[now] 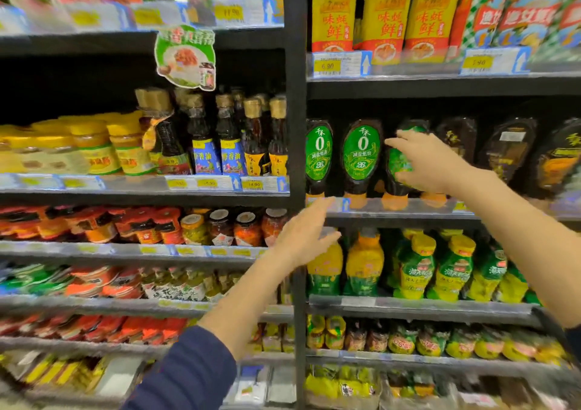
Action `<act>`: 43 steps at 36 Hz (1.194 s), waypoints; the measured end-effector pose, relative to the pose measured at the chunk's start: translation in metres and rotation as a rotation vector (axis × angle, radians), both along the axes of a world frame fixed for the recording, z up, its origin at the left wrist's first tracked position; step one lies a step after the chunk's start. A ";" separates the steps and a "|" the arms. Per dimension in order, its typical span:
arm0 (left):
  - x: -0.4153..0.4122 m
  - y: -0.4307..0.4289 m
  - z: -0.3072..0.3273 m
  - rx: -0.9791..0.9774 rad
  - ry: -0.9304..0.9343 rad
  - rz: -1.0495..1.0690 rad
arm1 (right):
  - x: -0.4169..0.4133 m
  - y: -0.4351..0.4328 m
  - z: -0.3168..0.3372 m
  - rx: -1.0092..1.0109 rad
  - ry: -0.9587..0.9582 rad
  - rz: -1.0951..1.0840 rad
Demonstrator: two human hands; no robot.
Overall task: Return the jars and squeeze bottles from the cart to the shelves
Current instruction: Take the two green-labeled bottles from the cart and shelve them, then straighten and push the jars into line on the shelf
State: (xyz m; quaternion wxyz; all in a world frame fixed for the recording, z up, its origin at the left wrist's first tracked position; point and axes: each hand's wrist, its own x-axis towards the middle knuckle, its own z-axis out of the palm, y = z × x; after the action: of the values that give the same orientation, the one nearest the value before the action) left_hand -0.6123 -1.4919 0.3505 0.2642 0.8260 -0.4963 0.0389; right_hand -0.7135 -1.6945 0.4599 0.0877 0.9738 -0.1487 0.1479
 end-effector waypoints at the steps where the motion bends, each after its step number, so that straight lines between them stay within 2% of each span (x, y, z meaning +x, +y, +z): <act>1: -0.001 0.014 0.000 0.027 -0.018 -0.005 | -0.005 0.010 -0.006 0.006 0.007 -0.007; 9: 0.000 0.108 0.010 0.233 -0.131 0.037 | -0.020 0.094 -0.048 0.088 0.208 -0.035; 15: 0.016 0.159 0.020 0.364 -0.196 0.122 | -0.006 0.145 -0.063 0.107 0.310 0.025; 30: 0.067 0.295 0.040 0.538 -0.204 0.390 | 0.087 0.247 -0.062 0.043 0.323 0.363; 43: 0.172 0.421 0.055 0.601 -0.221 0.503 | 0.201 0.356 -0.052 0.035 0.342 0.426</act>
State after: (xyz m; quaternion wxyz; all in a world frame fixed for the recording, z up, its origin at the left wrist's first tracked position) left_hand -0.4399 -1.0705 0.4058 -0.0618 0.9530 -0.2932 0.0439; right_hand -0.5125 -1.3381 0.4083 0.0615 0.9953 0.0741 -0.0061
